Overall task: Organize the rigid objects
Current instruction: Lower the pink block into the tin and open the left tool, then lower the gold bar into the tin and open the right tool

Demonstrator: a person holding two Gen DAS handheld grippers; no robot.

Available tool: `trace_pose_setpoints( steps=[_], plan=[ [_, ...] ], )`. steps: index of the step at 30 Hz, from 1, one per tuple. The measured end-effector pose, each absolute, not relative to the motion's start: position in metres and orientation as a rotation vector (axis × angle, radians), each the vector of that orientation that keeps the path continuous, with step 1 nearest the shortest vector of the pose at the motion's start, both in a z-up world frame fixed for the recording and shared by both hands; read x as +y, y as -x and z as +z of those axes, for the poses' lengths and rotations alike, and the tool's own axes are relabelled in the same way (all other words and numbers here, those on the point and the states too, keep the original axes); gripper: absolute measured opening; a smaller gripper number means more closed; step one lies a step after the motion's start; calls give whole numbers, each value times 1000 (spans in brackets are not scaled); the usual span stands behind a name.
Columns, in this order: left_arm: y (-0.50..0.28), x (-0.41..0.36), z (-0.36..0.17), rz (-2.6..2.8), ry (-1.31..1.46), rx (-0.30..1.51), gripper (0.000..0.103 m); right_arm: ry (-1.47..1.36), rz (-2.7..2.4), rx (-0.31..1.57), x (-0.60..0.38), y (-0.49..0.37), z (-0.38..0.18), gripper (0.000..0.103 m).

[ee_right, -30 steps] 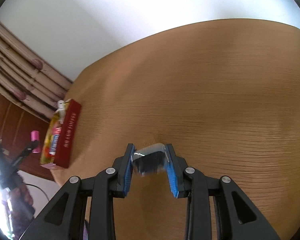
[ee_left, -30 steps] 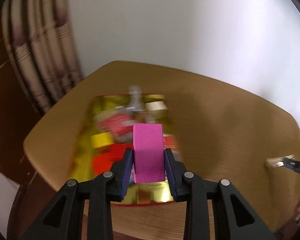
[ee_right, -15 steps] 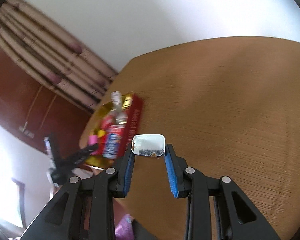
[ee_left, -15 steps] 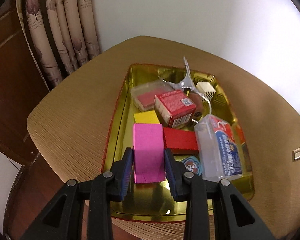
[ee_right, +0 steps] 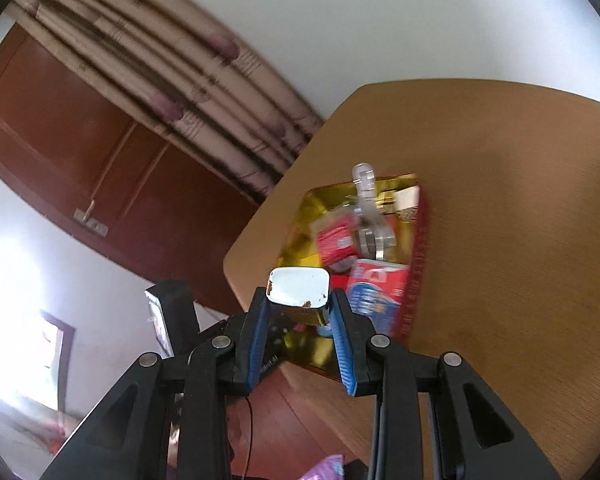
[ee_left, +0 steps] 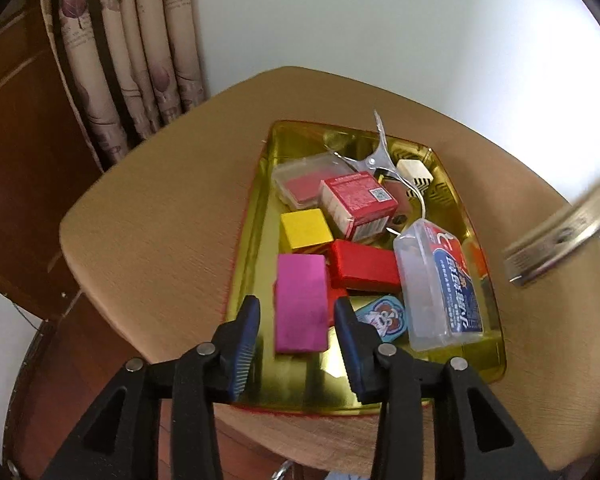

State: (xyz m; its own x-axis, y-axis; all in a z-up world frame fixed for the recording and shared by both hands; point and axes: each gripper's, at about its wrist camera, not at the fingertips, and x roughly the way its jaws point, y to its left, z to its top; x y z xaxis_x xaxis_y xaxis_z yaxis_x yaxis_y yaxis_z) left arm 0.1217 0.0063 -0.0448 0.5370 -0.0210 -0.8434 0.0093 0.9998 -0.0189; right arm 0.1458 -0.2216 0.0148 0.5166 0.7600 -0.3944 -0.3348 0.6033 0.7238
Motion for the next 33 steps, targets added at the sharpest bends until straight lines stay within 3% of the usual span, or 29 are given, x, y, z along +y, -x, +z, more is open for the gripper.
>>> trace_pose_setpoints(
  steps=[22, 26, 33],
  plan=[
    [-96, 28, -33, -87, 119, 967, 39, -547, 713, 1008, -139, -209, -25, 31],
    [-99, 28, -37, -96, 122, 975, 39, -537, 702, 1017, -135, -219, -26, 54],
    [-99, 27, -39, -95, 112, 972, 39, -457, 663, 849, -142, -201, -13, 54]
  ],
)
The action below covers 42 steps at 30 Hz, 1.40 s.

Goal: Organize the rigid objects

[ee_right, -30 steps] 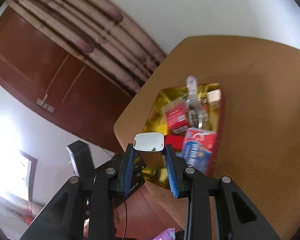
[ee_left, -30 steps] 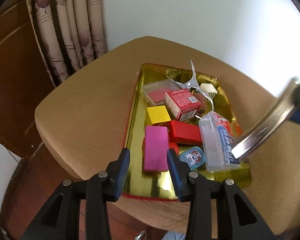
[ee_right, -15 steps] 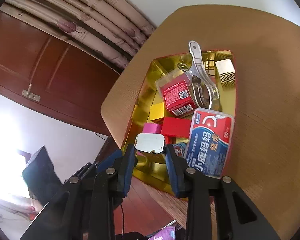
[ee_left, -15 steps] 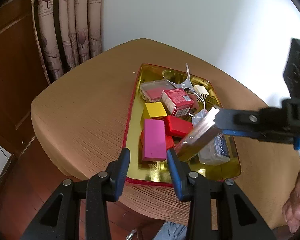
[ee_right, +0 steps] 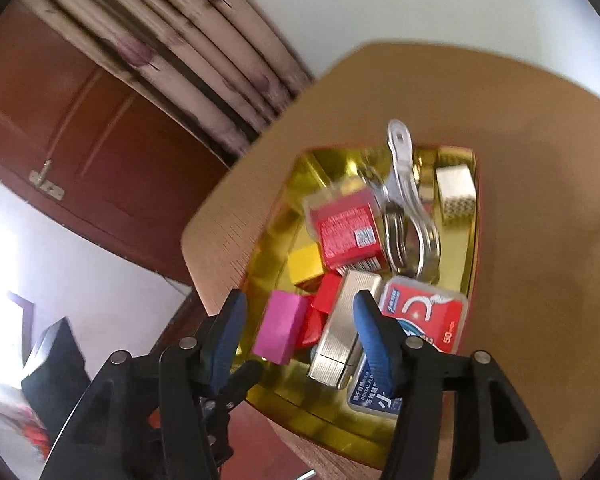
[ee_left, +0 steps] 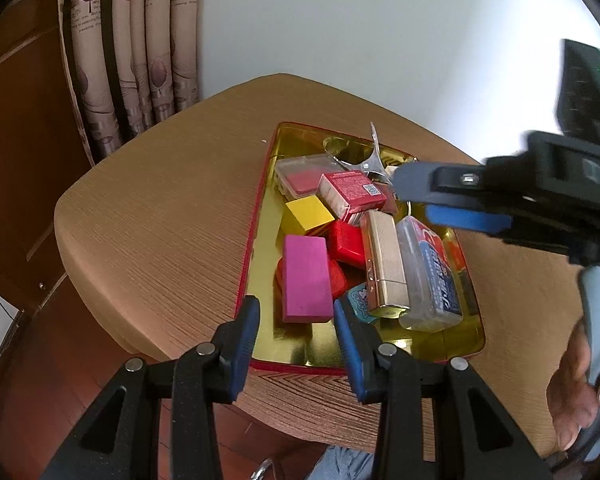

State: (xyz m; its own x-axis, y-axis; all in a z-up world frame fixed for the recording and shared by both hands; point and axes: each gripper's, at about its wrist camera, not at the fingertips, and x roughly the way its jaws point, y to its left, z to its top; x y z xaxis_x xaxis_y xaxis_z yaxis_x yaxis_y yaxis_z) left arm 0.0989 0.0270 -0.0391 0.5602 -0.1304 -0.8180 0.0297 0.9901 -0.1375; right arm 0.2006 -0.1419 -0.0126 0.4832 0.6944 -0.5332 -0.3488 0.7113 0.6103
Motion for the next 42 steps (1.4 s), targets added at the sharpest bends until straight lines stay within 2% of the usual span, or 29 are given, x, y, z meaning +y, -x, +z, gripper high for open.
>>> trace_pose_setpoints(
  steps=[2, 4, 7, 9, 10, 22, 36, 37, 38, 39, 42],
  plan=[
    [-99, 26, -39, -90, 104, 971, 39, -402, 624, 772, -146, -185, -7, 57],
    [-98, 25, -38, -78, 88, 962, 39, -304, 516, 652, -154, -160, -2, 67],
    [-95, 22, -34, -63, 72, 941, 39, -170, 352, 466, -165, -121, 1, 82],
    [-93, 20, -30, -57, 64, 925, 39, -134, 282, 392, -171, -101, 2, 99],
    [-91, 18, -28, -52, 55, 914, 39, -132, 252, 359, -174, -91, 4, 100],
    [-50, -3, 15, 35, -51, 684, 39, -171, 41, 156, -191, -26, 25, 102],
    [-4, -19, 44, -4, -80, 537, 39, -195, -17, 95, -196, 25, 39, 102],
    [-2, -19, 46, -3, -84, 529, 44, -208, -23, 95, -198, 27, 39, 102],
    [0, -20, 49, 1, -85, 523, 57, -215, -28, 95, -200, 29, 40, 102],
    [3, -20, 50, -3, -82, 514, 62, -219, -30, 93, -201, 30, 40, 102],
    [13, -18, 59, -7, -64, 465, 64, -215, -40, 85, -202, 35, 43, 102]
  ],
)
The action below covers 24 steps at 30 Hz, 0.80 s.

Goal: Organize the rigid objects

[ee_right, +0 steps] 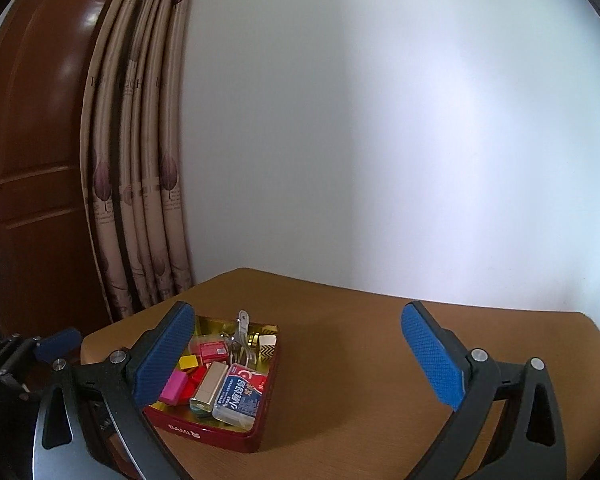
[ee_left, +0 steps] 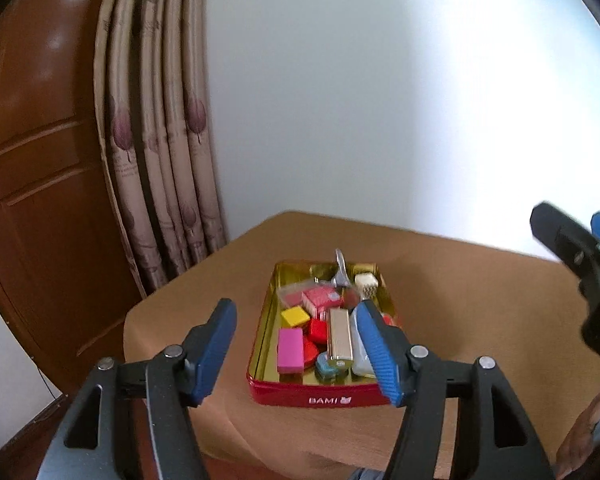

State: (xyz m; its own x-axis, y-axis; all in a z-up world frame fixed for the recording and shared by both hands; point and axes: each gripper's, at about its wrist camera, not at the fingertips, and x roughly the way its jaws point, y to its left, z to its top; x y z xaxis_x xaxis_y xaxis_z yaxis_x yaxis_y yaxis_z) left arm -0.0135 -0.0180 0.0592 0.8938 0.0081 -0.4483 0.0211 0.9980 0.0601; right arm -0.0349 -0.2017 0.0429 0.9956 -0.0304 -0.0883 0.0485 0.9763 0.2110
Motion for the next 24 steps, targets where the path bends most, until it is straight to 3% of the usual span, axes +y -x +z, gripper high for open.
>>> trace_pose_setpoints(
  steps=[16, 19, 24],
  plan=[
    [35, -24, 86, -77, -67, 395, 67, -201, -24, 48, -197, 55, 54, 102],
    [36, -23, 88, -64, -70, 391, 82, -206, -22, 40, -198, 58, 55, 102],
    [46, -18, 97, -66, -53, 334, 83, -222, -7, 26, -201, 61, 56, 102]
  ],
)
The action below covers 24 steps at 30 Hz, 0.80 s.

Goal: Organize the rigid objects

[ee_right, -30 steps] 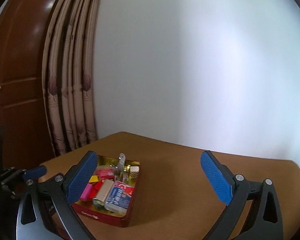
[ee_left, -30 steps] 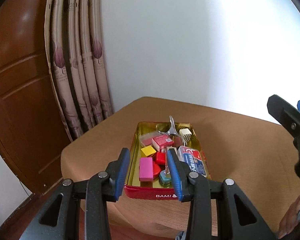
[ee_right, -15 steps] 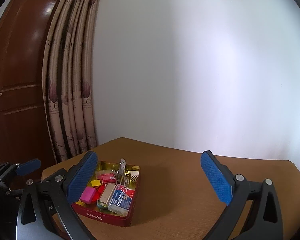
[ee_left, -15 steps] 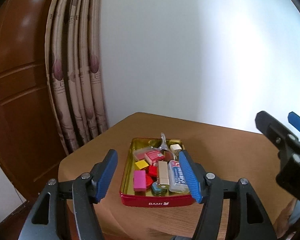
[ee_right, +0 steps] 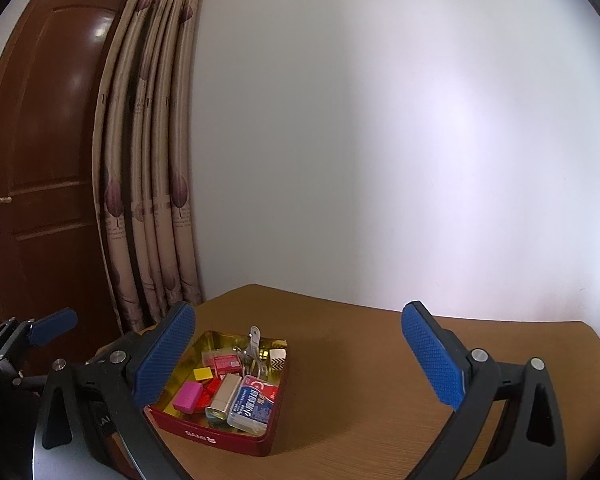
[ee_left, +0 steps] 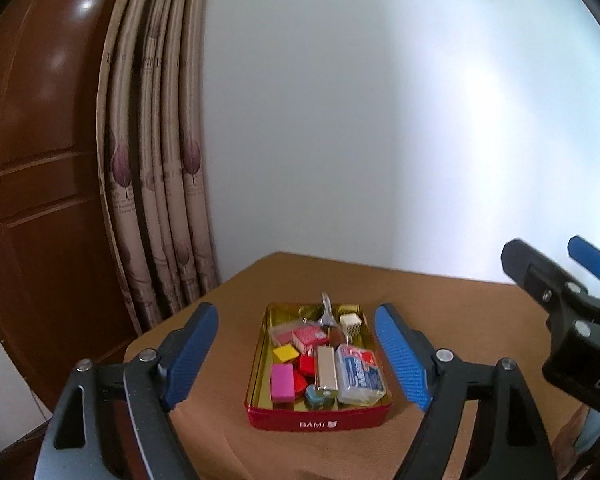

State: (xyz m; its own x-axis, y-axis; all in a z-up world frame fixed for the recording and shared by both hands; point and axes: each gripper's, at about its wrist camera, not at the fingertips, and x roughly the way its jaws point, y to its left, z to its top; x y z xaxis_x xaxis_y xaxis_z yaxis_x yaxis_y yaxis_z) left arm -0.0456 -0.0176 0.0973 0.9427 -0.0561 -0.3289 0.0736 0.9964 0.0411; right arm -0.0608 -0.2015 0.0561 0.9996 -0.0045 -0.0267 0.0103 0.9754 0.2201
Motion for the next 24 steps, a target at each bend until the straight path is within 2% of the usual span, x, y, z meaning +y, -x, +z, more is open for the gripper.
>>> trace_pose_setpoints(
  steps=[24],
  plan=[
    [32, -12, 95, -118, -33, 419, 84, -196, 31, 11, -197, 69, 59, 102]
  ],
)
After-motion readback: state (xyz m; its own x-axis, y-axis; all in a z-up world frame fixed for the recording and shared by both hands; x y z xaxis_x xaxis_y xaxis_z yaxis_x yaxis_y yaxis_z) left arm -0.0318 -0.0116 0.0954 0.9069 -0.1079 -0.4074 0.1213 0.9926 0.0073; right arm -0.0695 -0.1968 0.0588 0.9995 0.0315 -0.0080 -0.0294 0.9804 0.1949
